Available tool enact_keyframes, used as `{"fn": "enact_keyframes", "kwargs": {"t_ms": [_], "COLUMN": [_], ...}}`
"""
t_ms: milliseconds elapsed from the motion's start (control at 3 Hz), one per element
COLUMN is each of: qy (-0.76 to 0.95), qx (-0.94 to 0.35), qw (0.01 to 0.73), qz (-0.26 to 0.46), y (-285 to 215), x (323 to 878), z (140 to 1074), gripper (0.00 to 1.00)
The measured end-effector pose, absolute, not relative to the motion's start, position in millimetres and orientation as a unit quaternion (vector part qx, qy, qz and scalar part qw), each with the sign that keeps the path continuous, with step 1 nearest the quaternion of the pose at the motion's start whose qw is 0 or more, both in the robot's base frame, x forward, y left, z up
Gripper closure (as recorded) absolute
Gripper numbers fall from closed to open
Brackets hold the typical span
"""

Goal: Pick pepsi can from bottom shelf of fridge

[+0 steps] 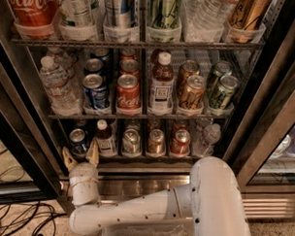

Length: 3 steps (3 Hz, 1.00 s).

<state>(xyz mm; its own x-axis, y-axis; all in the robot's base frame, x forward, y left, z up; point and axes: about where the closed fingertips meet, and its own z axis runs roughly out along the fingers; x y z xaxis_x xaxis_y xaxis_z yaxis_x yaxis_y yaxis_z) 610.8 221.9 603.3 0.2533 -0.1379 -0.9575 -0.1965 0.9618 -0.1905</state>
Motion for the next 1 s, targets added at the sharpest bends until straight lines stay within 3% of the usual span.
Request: {"fn": "enact_keyframes", "kwargs": {"t_ms": [333,1000], "qy": [0.613,0.615], "qx": [-0.14,-0.142], "qw": [0.777,0.775], "qz": [0.015,0.015], "y": [223.7,226.1], "x": [623.5,628.4], "z": [599.7,597.2], "gripper": [0.4,0.35]}}
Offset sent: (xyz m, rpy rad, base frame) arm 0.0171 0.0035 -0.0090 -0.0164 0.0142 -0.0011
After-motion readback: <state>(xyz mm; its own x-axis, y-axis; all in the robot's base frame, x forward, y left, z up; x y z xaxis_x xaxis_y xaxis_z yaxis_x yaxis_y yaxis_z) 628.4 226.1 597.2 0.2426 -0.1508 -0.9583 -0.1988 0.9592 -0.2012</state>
